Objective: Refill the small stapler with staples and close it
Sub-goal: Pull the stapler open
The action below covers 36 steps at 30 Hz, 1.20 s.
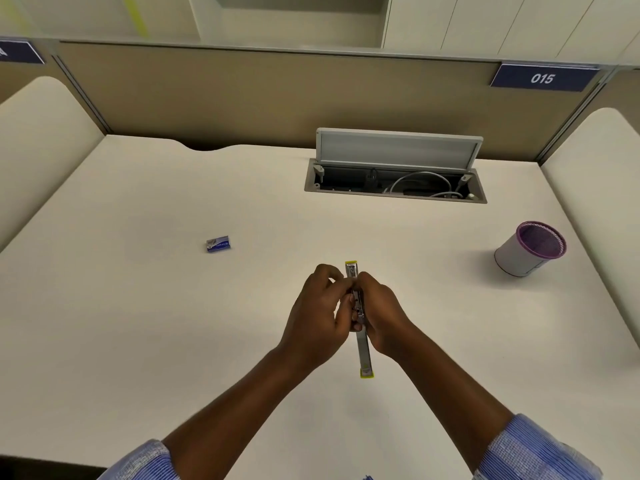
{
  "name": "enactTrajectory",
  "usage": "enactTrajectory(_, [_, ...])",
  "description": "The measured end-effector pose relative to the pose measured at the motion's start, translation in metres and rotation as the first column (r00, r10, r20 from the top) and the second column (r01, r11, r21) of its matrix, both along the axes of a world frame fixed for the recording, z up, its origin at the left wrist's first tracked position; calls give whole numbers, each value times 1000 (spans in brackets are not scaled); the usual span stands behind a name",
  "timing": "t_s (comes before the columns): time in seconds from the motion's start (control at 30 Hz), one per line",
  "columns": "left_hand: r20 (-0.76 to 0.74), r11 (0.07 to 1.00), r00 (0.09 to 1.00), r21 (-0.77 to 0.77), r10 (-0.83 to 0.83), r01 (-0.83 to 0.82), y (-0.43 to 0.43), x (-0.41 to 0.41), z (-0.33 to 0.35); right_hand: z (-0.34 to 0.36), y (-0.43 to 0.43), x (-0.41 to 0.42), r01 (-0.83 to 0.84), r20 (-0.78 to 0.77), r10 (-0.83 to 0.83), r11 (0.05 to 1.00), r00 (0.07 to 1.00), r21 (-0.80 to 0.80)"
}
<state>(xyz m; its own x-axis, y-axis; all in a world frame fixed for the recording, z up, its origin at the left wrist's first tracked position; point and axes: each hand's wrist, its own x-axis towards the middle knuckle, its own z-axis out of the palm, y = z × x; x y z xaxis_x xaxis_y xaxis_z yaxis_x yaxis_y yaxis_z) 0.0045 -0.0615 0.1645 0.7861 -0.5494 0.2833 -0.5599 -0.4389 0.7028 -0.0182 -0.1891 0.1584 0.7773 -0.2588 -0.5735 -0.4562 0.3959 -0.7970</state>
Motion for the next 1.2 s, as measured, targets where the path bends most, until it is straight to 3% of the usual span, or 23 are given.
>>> enactTrajectory(0.67, [-64, 998, 996, 19, 60, -59, -8, -10, 3, 0, -5, -8, -38, -5, 39, 983, 999, 178])
enactTrajectory(0.93, [136, 995, 990, 99, 21, -35, -10, -18, 4, -4, -3, -9, 14, -62, -8, 995, 998, 99])
enactTrajectory(1.2, [119, 997, 990, 23, -78, 76, -8, -21, 1, -1, -5, -10, 66, -30, -62, 983, 998, 170])
